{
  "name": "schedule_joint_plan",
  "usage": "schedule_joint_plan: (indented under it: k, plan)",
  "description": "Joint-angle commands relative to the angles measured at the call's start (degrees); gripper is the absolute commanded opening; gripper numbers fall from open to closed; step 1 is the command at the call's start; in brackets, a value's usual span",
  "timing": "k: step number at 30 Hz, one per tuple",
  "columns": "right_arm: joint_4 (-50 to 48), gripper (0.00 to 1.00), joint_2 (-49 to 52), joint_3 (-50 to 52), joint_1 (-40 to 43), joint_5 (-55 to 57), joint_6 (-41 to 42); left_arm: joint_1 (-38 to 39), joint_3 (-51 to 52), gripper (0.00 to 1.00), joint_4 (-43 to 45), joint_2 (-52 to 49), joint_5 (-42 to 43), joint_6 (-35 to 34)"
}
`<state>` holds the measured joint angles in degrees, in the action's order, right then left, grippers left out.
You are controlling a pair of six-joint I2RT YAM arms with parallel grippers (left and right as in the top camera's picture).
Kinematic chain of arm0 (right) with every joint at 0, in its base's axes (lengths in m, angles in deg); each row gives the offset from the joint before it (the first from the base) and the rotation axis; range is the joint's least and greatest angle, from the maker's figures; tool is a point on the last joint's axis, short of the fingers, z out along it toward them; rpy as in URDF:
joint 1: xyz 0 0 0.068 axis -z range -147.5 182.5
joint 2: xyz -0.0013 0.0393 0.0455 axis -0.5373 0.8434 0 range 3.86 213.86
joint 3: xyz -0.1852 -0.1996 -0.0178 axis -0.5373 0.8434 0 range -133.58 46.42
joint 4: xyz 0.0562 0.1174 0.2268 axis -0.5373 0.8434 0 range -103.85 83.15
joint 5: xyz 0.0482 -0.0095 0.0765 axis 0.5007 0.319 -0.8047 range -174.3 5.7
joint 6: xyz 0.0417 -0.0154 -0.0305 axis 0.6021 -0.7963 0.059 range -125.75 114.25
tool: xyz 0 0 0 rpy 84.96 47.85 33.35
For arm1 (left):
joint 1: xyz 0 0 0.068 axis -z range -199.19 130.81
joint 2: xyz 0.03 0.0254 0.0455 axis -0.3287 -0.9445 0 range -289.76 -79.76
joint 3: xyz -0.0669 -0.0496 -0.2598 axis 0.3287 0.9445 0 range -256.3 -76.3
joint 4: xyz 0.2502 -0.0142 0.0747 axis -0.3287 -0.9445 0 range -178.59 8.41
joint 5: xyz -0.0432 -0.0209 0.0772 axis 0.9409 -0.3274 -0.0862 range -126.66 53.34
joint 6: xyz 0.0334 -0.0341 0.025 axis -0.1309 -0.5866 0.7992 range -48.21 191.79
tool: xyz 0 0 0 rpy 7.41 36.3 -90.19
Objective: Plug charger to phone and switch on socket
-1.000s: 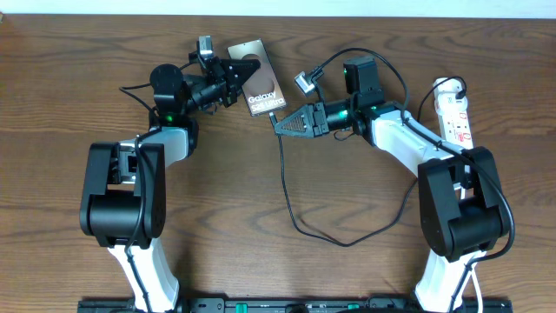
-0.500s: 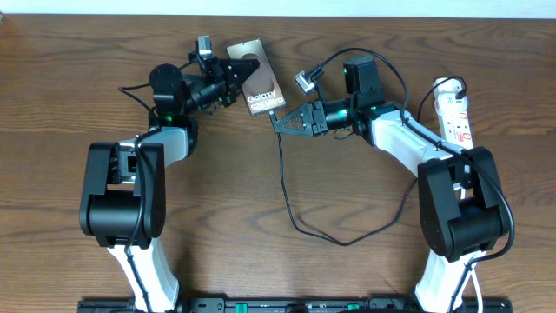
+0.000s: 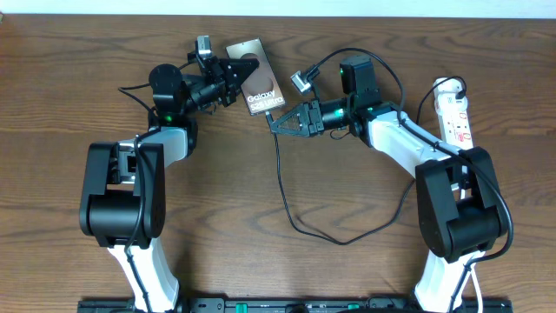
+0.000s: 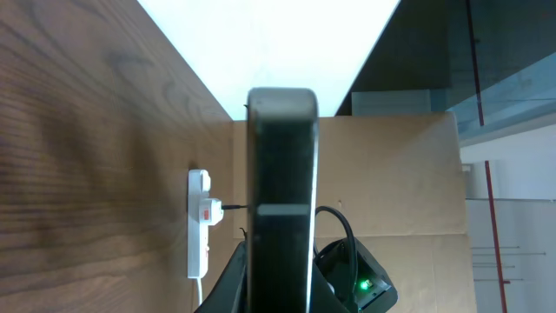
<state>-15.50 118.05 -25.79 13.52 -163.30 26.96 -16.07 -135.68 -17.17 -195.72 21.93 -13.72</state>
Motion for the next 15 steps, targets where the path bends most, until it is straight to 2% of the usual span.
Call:
schedule_joint_plan:
  k: [1, 15]
  plan:
    - [-0.3, 0.01, 0.0, 0.0, -0.2, -0.2, 0.5, 0.2, 0.0, 0.08, 0.8, 0.2, 1.4, 0.3]
    - [-0.3, 0.01, 0.0, 0.0, 0.7, -0.7, 0.7, 0.2, 0.0, 0.08, 0.8, 0.2, 1.4, 0.8]
